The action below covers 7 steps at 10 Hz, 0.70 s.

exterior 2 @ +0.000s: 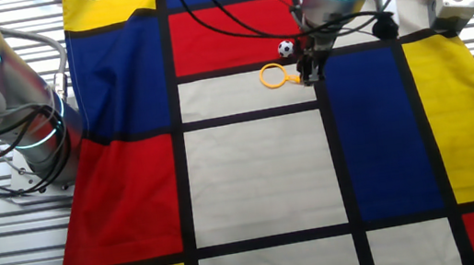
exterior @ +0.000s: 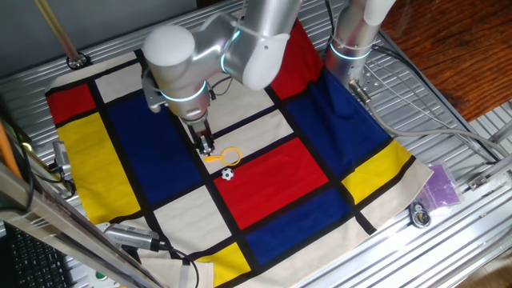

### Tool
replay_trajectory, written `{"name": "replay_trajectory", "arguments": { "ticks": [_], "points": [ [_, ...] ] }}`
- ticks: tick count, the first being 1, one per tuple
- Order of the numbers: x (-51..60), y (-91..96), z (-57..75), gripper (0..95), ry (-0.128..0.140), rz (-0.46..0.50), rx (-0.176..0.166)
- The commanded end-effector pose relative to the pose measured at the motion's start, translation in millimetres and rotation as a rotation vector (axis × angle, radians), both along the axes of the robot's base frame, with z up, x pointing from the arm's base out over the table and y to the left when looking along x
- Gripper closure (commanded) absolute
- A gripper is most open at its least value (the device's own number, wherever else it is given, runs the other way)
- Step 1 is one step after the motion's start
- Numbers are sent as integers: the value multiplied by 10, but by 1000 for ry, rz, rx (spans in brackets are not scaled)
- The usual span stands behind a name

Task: Attach the bubble ring to the ball

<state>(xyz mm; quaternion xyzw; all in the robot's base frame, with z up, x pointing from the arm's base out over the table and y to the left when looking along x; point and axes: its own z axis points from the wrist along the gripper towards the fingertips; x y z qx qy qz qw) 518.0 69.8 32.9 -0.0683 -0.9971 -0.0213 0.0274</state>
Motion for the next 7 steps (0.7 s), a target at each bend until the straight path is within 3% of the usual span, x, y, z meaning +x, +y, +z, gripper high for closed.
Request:
{"name": "replay_trajectory", "arguments": {
  "ticks": [1, 7],
  "points": [
    [-15, 19, -51, 760, -16, -5, 1],
    [38, 75, -125, 760, -41, -17, 0]
  ]
}}
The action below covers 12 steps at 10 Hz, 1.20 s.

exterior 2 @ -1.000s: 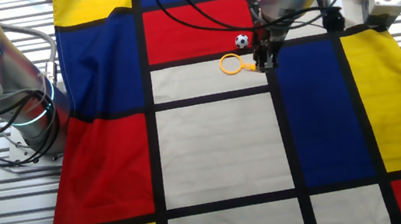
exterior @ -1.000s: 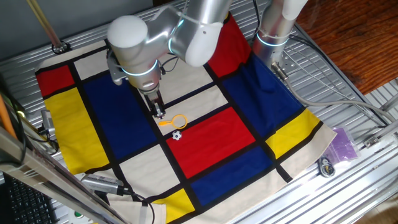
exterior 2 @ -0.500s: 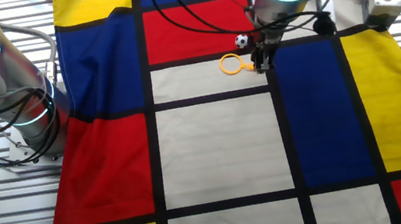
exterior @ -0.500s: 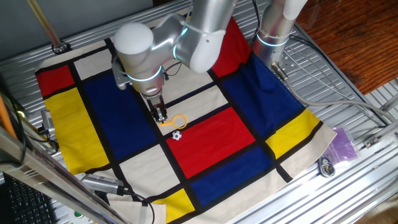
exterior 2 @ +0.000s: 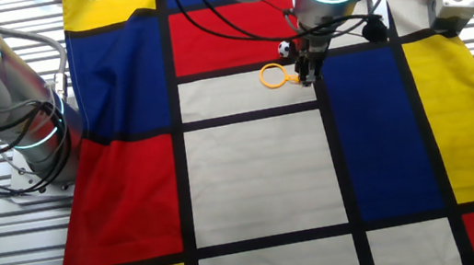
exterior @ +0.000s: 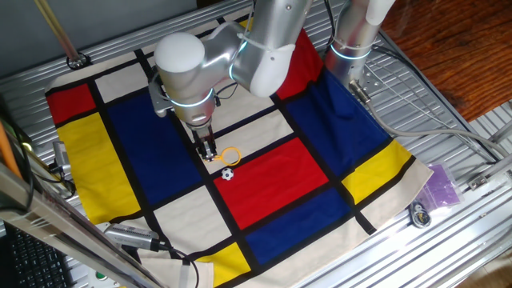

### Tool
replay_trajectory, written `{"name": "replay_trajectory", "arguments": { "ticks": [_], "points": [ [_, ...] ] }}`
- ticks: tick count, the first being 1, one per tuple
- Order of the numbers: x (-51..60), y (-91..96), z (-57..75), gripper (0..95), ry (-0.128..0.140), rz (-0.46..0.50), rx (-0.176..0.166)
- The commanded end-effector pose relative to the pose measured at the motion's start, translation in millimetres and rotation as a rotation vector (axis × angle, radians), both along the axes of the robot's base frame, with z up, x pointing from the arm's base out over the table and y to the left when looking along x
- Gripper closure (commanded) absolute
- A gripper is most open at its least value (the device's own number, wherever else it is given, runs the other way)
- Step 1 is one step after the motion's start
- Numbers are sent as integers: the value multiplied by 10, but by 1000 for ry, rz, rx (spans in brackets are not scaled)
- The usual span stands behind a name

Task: Attach the bubble ring to the ball

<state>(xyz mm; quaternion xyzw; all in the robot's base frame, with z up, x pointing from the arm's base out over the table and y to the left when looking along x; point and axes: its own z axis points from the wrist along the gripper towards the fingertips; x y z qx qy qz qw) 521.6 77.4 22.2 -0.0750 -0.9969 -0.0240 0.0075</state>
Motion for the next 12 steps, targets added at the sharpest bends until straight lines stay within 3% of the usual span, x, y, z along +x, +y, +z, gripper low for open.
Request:
{"name": "replay_trajectory", "arguments": {
  "ticks": [1, 12],
  "points": [
    [16, 5, -30, 760, -2, -5, -2],
    [5, 18, -133, 760, -36, -18, -4]
  ]
}}
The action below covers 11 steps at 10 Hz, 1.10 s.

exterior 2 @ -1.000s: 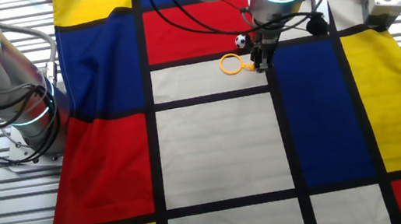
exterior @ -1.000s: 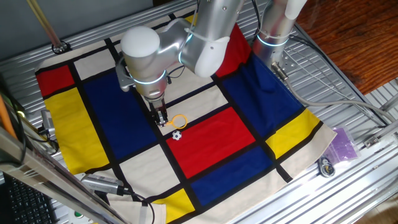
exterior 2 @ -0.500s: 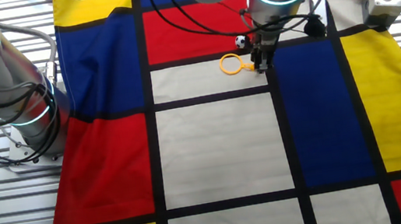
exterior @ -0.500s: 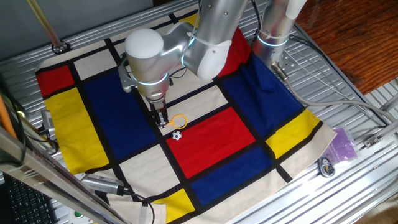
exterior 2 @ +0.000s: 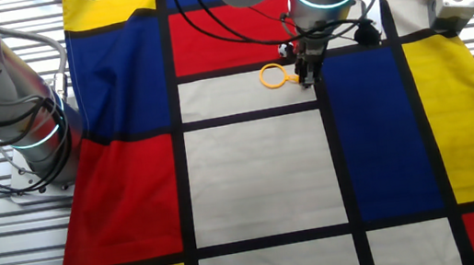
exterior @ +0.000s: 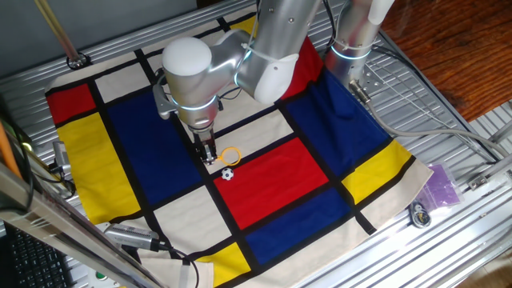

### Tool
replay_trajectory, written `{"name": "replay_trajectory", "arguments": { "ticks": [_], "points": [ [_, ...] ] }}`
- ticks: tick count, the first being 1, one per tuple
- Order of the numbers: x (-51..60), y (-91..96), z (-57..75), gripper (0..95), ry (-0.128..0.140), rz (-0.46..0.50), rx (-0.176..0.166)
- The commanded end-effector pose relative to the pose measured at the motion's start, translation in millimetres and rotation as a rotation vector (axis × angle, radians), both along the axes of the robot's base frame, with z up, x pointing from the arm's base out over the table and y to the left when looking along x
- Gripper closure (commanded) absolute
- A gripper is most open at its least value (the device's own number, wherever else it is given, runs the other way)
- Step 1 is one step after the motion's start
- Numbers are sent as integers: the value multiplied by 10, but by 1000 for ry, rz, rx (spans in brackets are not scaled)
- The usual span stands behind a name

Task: Attach the bubble ring to the ball

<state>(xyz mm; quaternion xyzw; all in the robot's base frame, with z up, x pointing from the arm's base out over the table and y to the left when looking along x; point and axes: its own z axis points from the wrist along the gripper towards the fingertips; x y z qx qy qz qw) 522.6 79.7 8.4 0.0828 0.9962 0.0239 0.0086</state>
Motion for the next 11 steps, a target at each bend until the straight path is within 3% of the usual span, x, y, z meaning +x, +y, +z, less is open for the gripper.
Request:
{"name": "replay_trajectory", "arguments": {
  "ticks": [1, 2, 3, 11],
  "points": [
    [-5, -4, 3, 760, -5, -2, -2],
    [-6, -4, 1, 760, -6, -2, -2],
    [-7, -4, -1, 950, -7, -2, -2],
    [4, -11, 51, 950, 6, 13, 2]
  ]
}}
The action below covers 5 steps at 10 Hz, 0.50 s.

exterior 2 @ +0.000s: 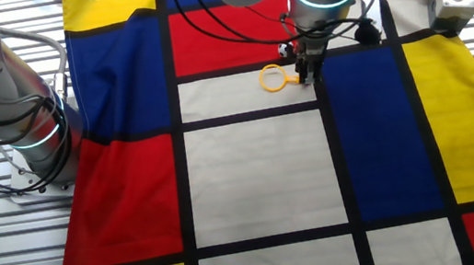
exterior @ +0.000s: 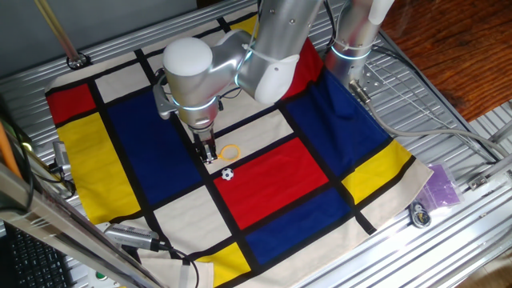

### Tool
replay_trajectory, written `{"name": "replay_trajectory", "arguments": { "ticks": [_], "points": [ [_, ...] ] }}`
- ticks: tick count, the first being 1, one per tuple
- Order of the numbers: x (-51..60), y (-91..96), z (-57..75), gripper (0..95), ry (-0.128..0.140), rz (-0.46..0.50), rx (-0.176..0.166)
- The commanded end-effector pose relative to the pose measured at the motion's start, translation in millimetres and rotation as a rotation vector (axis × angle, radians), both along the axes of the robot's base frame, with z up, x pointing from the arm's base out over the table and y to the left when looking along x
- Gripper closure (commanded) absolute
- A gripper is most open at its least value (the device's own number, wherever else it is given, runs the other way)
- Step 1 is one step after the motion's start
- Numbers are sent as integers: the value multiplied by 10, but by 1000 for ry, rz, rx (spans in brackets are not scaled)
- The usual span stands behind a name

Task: Attach the bubble ring to the ball

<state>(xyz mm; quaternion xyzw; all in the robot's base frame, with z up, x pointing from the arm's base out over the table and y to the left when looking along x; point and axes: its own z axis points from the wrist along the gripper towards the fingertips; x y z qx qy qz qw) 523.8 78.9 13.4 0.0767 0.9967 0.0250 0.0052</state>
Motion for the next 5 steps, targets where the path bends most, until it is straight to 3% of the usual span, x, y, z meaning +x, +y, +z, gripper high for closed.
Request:
{"name": "replay_trajectory", "arguments": {
  "ticks": [1, 4, 5],
  "points": [
    [-1, -7, 33, 950, 1, 5, -2],
    [0, -7, 36, 950, 1, 6, -3],
    [-1, -8, 36, 760, -1, 10, -3]
  ]
}}
